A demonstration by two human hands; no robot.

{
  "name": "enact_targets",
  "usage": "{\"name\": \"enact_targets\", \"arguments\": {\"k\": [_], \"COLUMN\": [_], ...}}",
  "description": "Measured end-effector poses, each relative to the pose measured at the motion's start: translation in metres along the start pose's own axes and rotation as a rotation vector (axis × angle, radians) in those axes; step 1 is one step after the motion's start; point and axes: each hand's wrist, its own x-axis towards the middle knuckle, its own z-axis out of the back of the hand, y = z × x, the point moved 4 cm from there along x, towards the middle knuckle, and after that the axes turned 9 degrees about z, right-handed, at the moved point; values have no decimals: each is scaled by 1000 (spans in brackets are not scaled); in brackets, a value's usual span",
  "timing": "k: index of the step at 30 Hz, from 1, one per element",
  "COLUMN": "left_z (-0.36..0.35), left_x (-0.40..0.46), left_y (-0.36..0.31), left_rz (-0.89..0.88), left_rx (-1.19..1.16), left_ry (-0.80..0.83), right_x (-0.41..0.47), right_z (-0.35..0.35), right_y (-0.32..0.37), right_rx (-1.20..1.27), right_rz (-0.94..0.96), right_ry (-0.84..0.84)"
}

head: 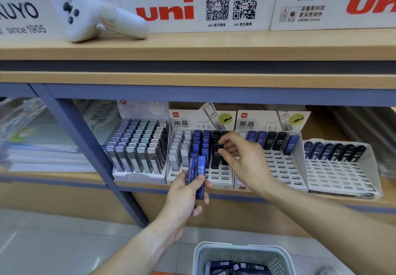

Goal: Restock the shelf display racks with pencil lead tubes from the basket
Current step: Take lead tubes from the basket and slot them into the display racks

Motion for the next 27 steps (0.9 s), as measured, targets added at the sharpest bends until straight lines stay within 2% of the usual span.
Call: {"name": "enact_targets", "arguments": {"k": [7,14,17,19,22,24,27], "left_z": [-3,-3,-4,-6,-9,-12,-13], "left_x": [-1,-1,-2,-4,-7,-9,-11], "left_y": [-1,1,0,-2,-4,-3,-2], "left_rz": [3,16,22,13,-20,-30,-26], "left_rx": [-17,-28,-42,-40,-14,6,-7], "left_ry": [3,-30,-17,0,42,76,85], "right_x": [5,0,-1,-3,-11,-17,-19], "right_z": [2,-1,2,6,4,0,-2], "right_y": [-1,3,6,9,14,17,20], "right_rx": [-73,-184,-189,-53,292,444,585], "right_rz": [-5,73,35,-96,-351,-441,-519], "right_ry": [27,118,69,24,82,126,92]}}
